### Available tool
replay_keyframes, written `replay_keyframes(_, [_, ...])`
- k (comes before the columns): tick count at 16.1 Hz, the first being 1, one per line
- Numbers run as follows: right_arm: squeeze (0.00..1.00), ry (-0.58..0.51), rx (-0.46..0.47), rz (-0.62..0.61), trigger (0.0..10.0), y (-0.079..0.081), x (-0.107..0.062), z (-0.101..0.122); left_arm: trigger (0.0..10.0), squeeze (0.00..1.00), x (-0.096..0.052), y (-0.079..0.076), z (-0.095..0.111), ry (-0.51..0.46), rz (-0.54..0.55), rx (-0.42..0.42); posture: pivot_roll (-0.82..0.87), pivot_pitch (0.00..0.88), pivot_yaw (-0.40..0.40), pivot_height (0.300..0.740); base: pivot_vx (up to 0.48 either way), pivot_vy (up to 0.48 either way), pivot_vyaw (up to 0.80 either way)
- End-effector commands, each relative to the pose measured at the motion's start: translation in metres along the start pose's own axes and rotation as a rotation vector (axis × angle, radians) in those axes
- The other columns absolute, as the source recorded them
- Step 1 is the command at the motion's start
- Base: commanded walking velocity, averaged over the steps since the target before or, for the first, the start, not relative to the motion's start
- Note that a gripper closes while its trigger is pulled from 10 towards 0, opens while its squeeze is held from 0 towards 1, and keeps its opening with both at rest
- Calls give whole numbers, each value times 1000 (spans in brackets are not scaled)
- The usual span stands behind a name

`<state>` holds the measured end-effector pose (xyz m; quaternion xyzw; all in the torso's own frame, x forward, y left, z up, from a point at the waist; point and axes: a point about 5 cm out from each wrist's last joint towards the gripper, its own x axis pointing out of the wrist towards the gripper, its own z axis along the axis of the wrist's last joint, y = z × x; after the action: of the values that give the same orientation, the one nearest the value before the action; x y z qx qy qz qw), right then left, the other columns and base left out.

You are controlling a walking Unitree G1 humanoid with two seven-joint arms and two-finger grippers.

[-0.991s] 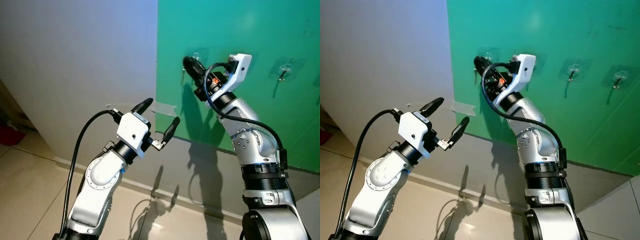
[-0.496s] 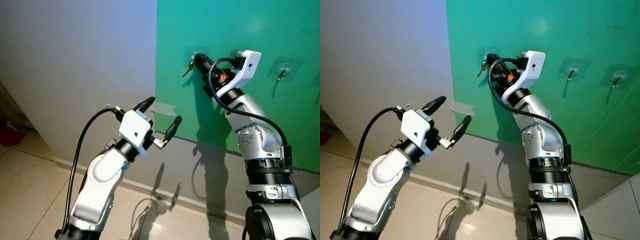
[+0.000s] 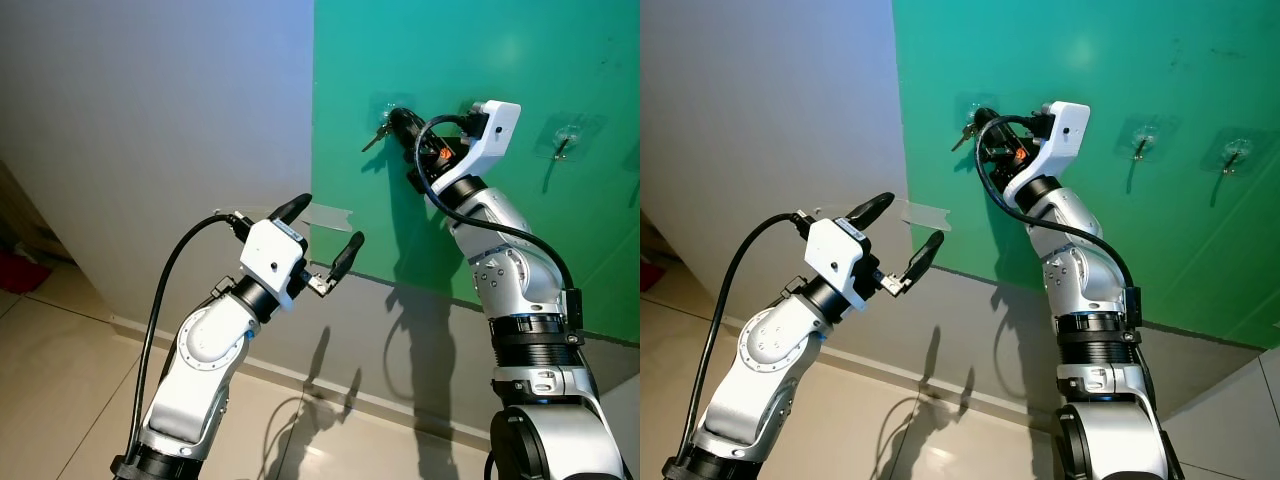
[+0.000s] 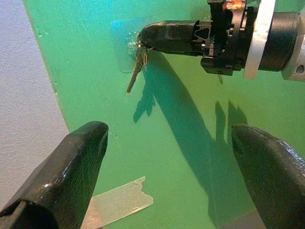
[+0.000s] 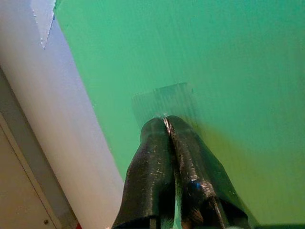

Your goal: Hang keys on a hook

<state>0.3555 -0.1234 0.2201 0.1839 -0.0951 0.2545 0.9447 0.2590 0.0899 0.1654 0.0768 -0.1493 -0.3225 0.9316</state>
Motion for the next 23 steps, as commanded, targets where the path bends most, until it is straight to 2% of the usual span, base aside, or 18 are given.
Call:
replay_keyframes(1, [0, -3, 10, -2, 10000, -1, -1, 4, 10000, 0, 3, 0, 2, -8, -8, -1, -90, 0, -7, 740, 0, 0, 0])
replay_keyframes(3, [0, -38, 47, 113, 10000, 13, -3, 10, 10000, 0, 2, -1, 3, -8, -7, -3, -87, 0, -10, 740, 0, 0, 0])
replay_keyframes(7, [0, -43, 58, 155, 10000, 20, -5, 11, 10000, 0, 2, 0, 3, -5, -3, -1, -83, 0, -11, 740, 0, 0, 0])
replay_keyframes(11, [0, 8, 41, 105, 10000, 13, -9, 3, 10000, 0, 4, 0, 2, -3, -13, -1, -89, 0, -1, 740, 0, 0, 0])
replay_keyframes(15, [0, 24, 8, 29, 10000, 4, -6, 0, 10000, 0, 4, -1, 2, -2, -16, 0, -86, 0, -6, 740, 0, 0, 0])
replay_keyframes(23, [0, 32, 13, -8, 10000, 1, -1, -4, 10000, 0, 1, 1, 2, 3, -9, 5, -75, 0, -11, 740, 0, 0, 0])
